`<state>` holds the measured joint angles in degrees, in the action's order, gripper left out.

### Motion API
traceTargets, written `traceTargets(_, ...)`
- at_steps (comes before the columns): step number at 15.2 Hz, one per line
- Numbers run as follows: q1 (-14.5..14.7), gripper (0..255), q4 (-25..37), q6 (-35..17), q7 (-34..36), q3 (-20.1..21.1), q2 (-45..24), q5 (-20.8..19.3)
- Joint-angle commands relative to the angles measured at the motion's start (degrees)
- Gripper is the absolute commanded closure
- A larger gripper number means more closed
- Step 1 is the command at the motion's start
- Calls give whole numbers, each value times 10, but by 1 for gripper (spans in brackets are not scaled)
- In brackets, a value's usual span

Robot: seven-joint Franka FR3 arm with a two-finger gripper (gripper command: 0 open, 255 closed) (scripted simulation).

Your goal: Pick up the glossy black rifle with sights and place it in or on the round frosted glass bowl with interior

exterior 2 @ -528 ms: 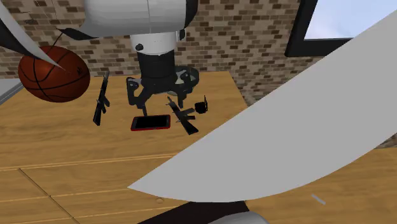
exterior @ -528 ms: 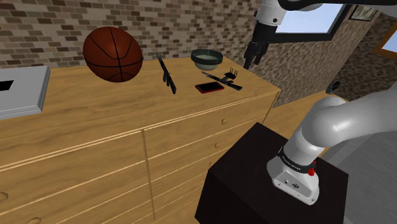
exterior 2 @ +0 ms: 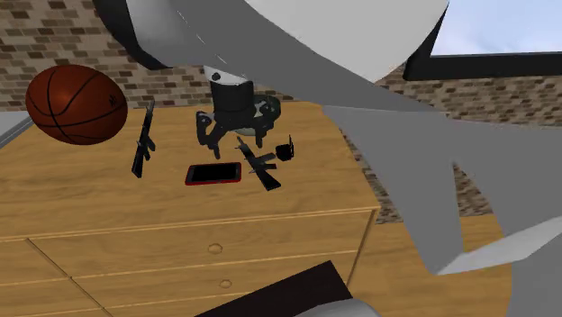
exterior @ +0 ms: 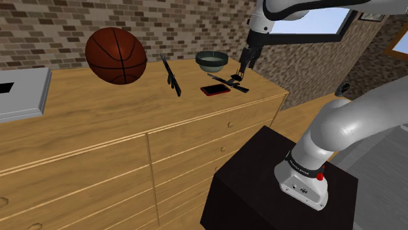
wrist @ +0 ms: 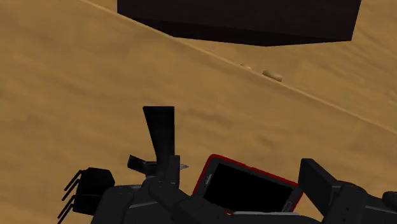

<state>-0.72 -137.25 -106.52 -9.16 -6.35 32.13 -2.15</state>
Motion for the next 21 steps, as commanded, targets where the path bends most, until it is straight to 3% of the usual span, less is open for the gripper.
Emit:
traceTargets(1, 1, 0, 17, -31, -24, -14, -48, -2)
traceTargets(12, 9, 0, 164, -129, -142, -58, -303, 37)
traceTargets(21, 9, 0, 131, -186, -148, -58, -328, 44)
